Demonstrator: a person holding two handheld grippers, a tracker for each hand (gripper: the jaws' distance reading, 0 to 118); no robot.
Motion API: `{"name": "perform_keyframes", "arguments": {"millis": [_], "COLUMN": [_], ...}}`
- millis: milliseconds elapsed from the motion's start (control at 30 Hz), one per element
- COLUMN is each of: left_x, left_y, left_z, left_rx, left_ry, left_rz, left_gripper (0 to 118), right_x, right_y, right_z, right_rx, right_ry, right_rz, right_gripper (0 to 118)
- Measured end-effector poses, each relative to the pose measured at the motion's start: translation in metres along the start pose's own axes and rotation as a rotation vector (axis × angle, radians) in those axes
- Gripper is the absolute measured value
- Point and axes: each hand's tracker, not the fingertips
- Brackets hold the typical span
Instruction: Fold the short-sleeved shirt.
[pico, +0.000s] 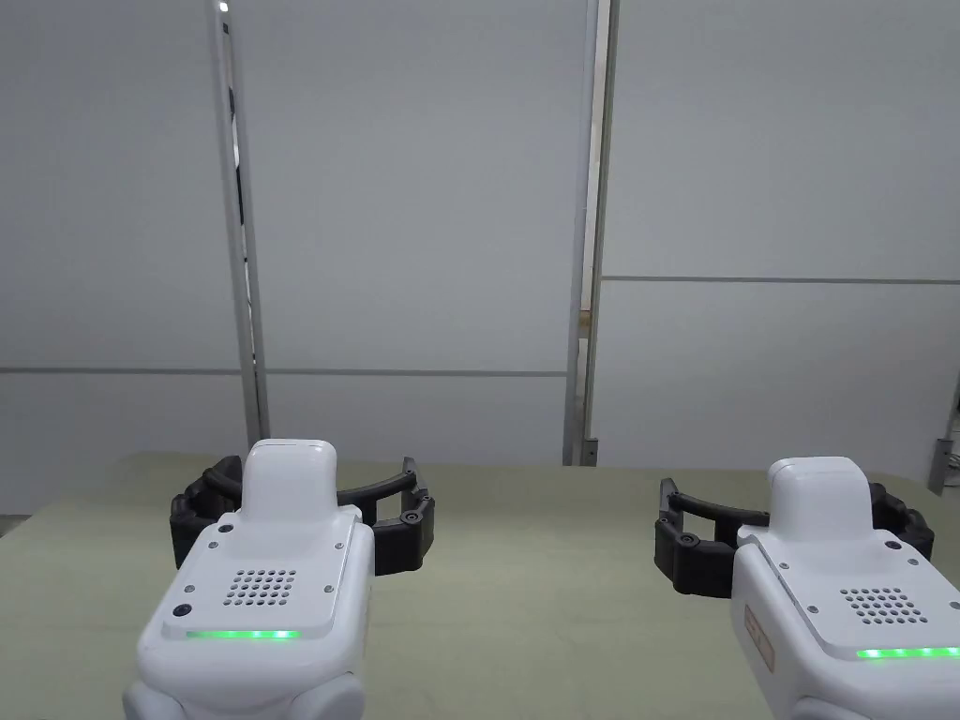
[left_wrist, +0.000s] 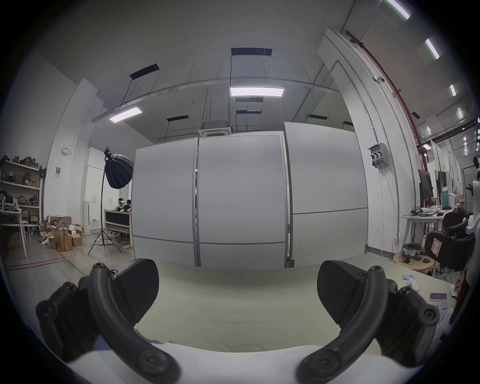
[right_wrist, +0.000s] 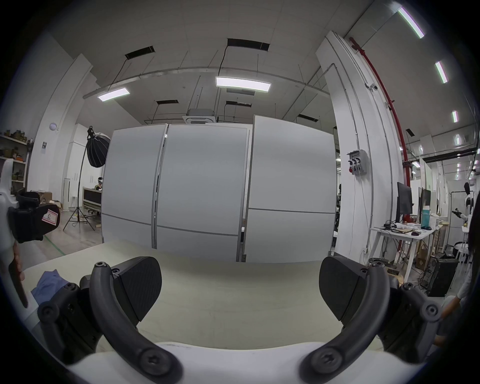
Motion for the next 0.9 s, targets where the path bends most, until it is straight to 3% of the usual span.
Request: {"name": "perform_keyframes", "arguments": {"millis": [467, 700, 733, 767, 800, 833, 900], "left_x": [0.001, -0.002, -0.002, -0.002, -0.001, 0.002, 0.008], "left_y": [-0.005, -0.003, -0.002, -0.001, -0.001, -0.001, -0.001], "left_z": [0.004, 0.005, 0.006, 0.007, 0.01, 0.012, 0.011], "left_rx": [0.002, -0.05, -0.065, -0.06, -0.043, -0.017, 0.027], "left_ry": [-0.005, -0.058, -0.071, -0.073, -0.076, -0.054, 0.022], "left_rz": [-0.015, 0.056, 0.063, 0.068, 0.077, 0.08, 0.071], "left_gripper": [118, 118, 115, 75, 21, 0, 0], "right_x": [0.0, 0.004, 0.006, 0.007, 0.008, 0.008, 0.012], "right_y": [-0.006, -0.006, -0.006, -0.006, -0.006, -0.006, -0.006], "right_z": [0.001, 0.003, 0.005, 0.007, 0.01, 0.012, 0.013], "right_rx": [-0.006, -0.009, -0.012, -0.008, 0.008, 0.041, 0.047], "right_ry": [0.005, -0.004, 0.0, 0.008, 0.005, -0.04, -0.081], "right_rz": [-0.021, -0.061, -0.064, -0.066, -0.065, -0.046, -0.059], "right_gripper": [118, 118, 109, 61, 7, 3, 3]}}
